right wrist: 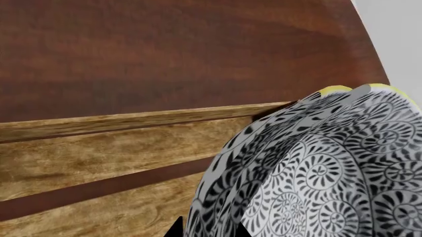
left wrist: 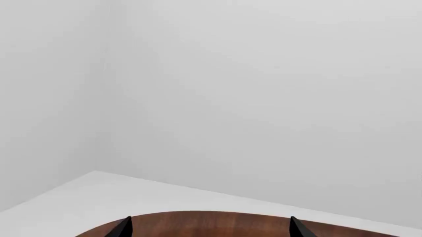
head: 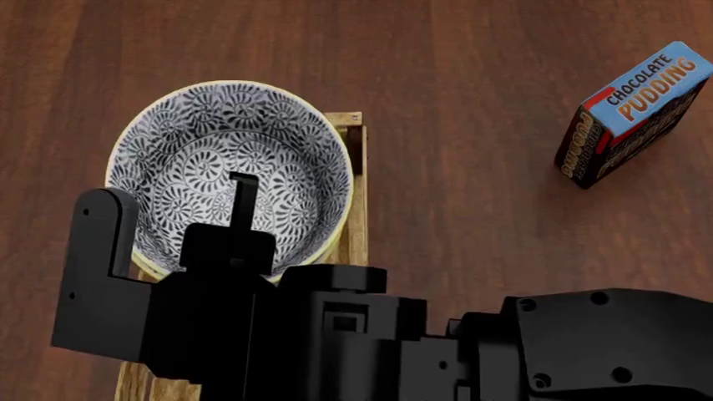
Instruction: Stack the left bowl on the right bowl and place them in the tray.
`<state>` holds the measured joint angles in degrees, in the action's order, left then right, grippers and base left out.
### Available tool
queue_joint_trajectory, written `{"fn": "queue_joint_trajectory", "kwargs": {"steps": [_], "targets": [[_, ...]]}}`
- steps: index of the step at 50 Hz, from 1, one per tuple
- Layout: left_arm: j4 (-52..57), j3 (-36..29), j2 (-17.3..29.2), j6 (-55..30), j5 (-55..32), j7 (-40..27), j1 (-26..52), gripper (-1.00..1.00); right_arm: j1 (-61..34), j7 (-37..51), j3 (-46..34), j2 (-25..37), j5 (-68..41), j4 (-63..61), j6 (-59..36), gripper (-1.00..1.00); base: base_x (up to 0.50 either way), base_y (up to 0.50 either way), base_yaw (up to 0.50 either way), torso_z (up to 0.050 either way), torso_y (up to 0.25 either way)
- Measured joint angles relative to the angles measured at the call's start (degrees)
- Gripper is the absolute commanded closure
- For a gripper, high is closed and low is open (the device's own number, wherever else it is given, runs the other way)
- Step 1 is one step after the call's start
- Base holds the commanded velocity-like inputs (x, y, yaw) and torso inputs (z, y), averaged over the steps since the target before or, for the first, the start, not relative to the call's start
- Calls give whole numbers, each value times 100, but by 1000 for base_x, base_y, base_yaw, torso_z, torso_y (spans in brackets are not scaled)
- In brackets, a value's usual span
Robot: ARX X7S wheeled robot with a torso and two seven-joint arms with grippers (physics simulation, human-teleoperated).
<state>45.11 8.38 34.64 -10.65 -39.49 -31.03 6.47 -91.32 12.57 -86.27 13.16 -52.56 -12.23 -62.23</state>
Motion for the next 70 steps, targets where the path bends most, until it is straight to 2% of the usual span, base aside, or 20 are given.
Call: {"fn": "queue_joint_trajectory", "kwargs": {"steps": [70], "targets": [[-16,-27,46,75,-43,-27,-14,-100,380,-919,-517,-482,571,1598,825,100,0,0,0,0,1]]}}
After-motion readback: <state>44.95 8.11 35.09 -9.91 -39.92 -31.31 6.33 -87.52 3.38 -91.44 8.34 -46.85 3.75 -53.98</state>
